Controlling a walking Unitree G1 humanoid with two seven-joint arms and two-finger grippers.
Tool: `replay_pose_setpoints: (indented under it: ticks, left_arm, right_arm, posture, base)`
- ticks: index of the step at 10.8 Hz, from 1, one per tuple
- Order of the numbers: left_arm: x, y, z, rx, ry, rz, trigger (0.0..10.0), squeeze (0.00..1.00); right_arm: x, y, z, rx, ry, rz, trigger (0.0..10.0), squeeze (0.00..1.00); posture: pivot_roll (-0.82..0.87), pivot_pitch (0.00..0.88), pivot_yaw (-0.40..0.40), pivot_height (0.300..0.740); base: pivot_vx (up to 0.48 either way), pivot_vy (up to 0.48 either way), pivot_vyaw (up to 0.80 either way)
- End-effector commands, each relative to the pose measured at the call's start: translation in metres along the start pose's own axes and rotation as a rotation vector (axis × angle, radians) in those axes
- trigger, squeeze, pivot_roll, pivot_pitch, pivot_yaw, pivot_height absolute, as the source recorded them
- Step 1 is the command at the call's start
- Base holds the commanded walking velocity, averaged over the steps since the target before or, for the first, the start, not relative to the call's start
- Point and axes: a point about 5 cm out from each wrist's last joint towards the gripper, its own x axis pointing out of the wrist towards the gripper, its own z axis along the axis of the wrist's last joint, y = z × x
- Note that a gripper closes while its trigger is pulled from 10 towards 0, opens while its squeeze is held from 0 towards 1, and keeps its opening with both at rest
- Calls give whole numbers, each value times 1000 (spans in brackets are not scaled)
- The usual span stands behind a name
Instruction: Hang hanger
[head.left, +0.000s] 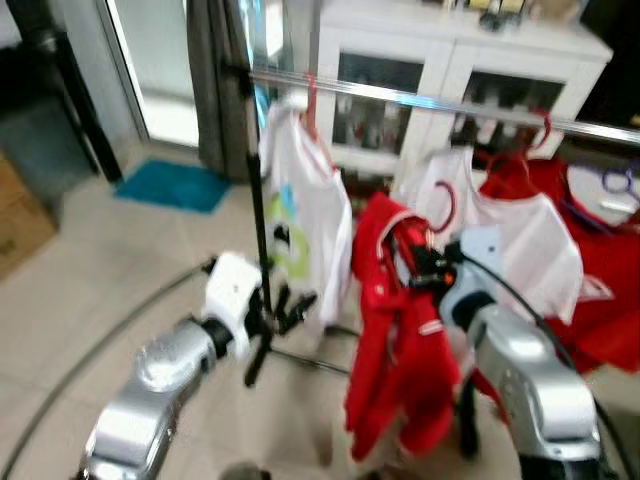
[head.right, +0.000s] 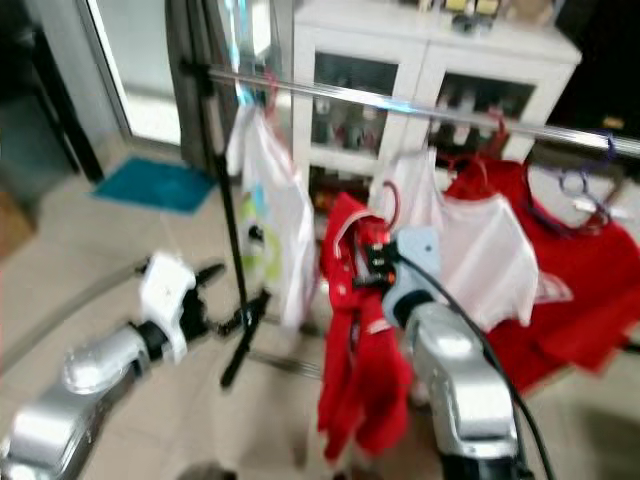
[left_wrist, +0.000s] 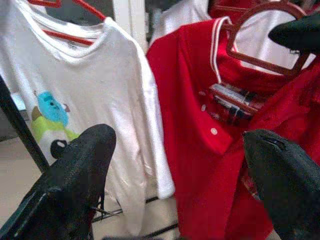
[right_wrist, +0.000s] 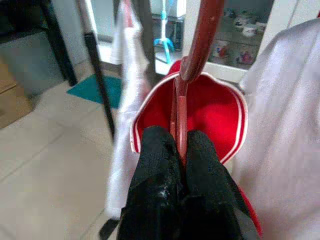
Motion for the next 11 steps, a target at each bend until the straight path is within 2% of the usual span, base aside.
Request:
replay_pose_setpoints:
  ticks: [1,7,9,10,11]
  left_arm:
    - [2,-1,2,10,-8,-7,10000,0]
    - [7,-2,4,19,-15,-38,10000,0]
    - [13,1,9,24,-33,-28,10000,0]
    - [21,3,16,54,-88,-17,10000,267]
    - [28,5,18,67,-103,-4,10000,1000]
  right_arm:
    - [-3,-1,13,-14,-59,7,0,0]
    - [-14,13,16,-13,-58,120,0,0]
    - [-14,21,21,12,-75,201,0,0]
    - [-19,35,28,64,-106,320,0,0]
    - [-22,40,30,74,-121,373,0,0]
  posture:
    - [-27,0,-53,740]
    - [-49,0,-28,740]
    - [-47,0,-34,740]
    - [-48,0,-37,740]
    - [-45,0,-38,740]
  base:
    - [0,0,0]
    - [0,0,0]
    - [0,0,0]
    - [0,0,0]
    - [0,0,0]
